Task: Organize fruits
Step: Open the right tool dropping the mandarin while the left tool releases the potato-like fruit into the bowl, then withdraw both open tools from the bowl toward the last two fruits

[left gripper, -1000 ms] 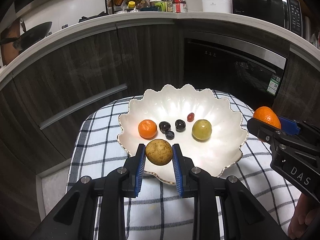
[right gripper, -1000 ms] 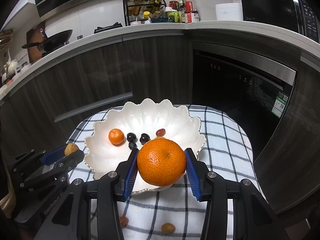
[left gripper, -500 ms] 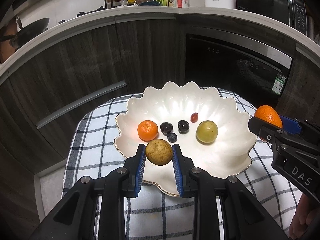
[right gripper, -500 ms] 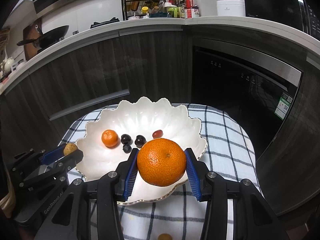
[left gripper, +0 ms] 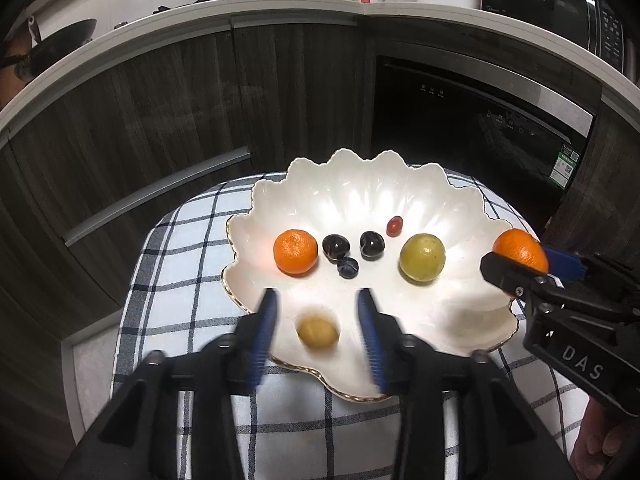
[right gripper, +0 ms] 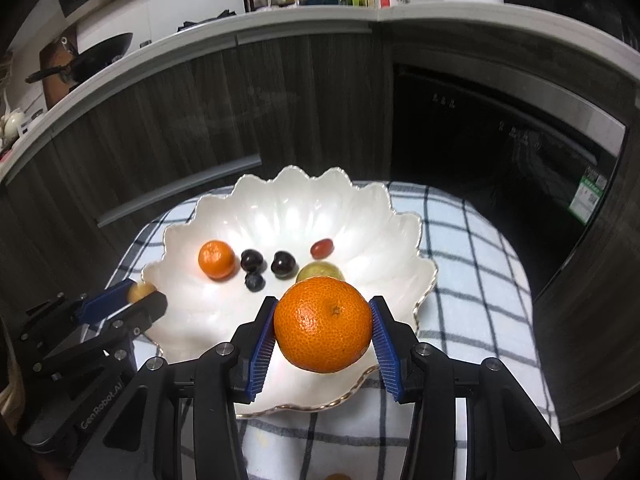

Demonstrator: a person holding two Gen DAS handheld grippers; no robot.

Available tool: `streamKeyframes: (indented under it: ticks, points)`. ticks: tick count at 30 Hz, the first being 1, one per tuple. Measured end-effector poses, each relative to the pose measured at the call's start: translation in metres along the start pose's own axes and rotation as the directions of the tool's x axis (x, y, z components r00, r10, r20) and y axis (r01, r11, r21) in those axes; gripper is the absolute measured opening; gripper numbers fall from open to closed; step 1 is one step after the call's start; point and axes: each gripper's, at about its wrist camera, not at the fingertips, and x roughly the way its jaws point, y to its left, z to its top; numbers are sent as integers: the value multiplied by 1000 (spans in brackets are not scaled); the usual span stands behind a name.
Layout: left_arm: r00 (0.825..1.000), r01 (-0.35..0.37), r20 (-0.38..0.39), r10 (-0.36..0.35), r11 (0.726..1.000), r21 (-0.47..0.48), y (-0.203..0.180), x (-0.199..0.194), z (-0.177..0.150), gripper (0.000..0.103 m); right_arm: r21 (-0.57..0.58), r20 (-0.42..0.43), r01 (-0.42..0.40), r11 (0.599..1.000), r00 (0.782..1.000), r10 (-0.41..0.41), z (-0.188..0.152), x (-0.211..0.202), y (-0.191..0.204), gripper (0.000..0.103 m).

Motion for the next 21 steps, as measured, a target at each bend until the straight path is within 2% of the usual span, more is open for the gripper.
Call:
streamKeyframes:
  ticks: [7, 8, 10, 16, 21]
  points:
    - [1000, -24, 5, 24, 1000, -9, 3, -5, -1, 66, 8, -27, -18, 1000, 999, 18, -2, 4, 1, 50]
    - [1000, -27, 6, 27, 1000, -10, 3, -5, -1, 69, 11, -24, -14, 1000, 1000, 14, -2, 3, 0, 63]
    - [999, -32, 11, 33, 999, -9, 3, -8, -1, 72, 21, 7, 5, 1000, 1000, -5, -2, -3, -2, 82]
    - [999, -35, 17, 35, 999, -19, 3, -13, -1, 84, 16, 50, 20, 1000, 999, -21, 4, -16, -2, 84]
    - [999, -42, 29, 43, 999, -21, 3, -20, 2, 87, 24, 61, 36, 999, 997, -38, 5, -22, -5, 84]
